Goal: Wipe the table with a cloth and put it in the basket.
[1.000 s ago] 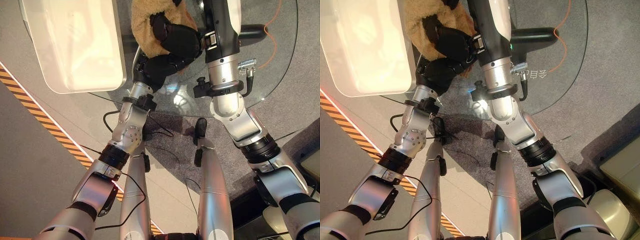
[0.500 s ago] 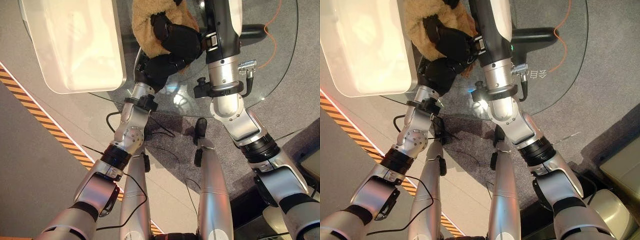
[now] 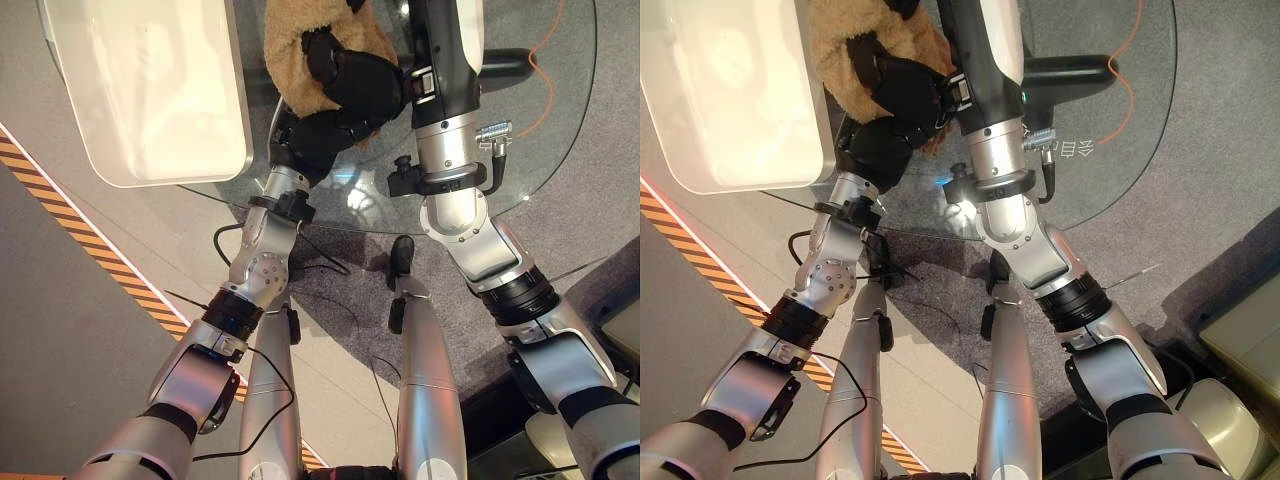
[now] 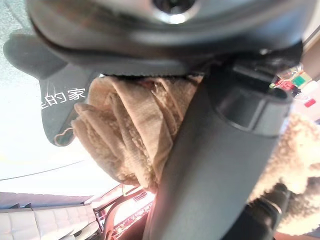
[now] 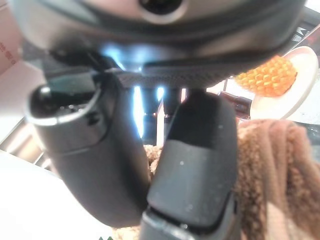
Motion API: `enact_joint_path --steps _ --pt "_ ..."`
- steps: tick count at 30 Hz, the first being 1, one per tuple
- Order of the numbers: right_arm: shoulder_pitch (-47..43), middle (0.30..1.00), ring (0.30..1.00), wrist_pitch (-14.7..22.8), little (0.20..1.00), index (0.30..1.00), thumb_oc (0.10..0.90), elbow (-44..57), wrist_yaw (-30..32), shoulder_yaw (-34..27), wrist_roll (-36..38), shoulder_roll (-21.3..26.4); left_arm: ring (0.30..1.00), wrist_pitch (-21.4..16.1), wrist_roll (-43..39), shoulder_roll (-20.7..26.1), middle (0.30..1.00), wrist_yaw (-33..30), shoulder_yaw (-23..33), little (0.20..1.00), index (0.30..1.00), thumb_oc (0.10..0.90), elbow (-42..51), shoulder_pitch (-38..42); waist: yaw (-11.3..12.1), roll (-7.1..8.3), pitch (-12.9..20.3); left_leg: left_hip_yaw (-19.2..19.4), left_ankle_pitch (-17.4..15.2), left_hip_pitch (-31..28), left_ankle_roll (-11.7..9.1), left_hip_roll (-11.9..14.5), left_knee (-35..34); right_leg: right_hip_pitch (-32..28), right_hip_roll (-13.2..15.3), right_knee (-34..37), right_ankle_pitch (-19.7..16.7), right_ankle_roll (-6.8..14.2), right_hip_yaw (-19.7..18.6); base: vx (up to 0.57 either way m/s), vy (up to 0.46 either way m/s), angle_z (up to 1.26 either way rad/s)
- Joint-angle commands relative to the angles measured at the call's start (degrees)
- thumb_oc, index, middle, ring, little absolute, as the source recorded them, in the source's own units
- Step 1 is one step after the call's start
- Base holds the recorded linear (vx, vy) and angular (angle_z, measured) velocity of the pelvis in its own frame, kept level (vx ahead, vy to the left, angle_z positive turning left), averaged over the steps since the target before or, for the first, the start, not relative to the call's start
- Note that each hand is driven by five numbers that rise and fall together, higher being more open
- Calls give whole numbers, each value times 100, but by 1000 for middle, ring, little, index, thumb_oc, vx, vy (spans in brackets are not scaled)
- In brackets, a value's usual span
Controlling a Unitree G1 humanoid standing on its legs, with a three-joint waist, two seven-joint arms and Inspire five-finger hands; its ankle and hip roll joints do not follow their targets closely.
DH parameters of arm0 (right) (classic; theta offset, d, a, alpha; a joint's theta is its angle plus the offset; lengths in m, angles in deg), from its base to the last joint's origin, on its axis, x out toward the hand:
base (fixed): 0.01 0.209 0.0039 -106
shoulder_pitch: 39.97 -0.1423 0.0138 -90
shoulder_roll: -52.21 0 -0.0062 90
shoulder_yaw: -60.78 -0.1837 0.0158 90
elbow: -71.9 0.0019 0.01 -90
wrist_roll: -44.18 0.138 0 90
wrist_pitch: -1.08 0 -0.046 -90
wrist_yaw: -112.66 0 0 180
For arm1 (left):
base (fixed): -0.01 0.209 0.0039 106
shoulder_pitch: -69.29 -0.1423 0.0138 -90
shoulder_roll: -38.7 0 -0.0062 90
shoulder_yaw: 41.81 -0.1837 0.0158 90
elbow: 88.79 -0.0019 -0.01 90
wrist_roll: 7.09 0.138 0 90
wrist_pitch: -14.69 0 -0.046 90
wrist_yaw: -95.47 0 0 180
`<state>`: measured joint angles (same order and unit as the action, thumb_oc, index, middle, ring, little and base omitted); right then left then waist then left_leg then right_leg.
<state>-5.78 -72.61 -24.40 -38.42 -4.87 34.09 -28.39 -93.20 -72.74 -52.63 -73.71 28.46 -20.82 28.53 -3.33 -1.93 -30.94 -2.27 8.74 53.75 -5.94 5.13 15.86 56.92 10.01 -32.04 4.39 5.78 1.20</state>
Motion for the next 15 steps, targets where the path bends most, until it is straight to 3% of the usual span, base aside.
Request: enact_joint_path --steps 1,15 --pt "-731 900 900 653 900 900 800 337 377 -276 -103 -91 300 -747 -150 -81 300 681 136 200 300 100 402 650 61 95 114 288 -693 -358 524 -653 180 -517 -742 1029 -416 -237 218 0 0 0" --pt "-793 900 900 496 900 900 800 189 439 -250 -316 -13 300 -765 -169 -71 300 736 183 200 300 100 352 676 74 100 114 279 -697 -344 518 -656 172 -504 -736 1037 -418 -229 234 0 0 0"
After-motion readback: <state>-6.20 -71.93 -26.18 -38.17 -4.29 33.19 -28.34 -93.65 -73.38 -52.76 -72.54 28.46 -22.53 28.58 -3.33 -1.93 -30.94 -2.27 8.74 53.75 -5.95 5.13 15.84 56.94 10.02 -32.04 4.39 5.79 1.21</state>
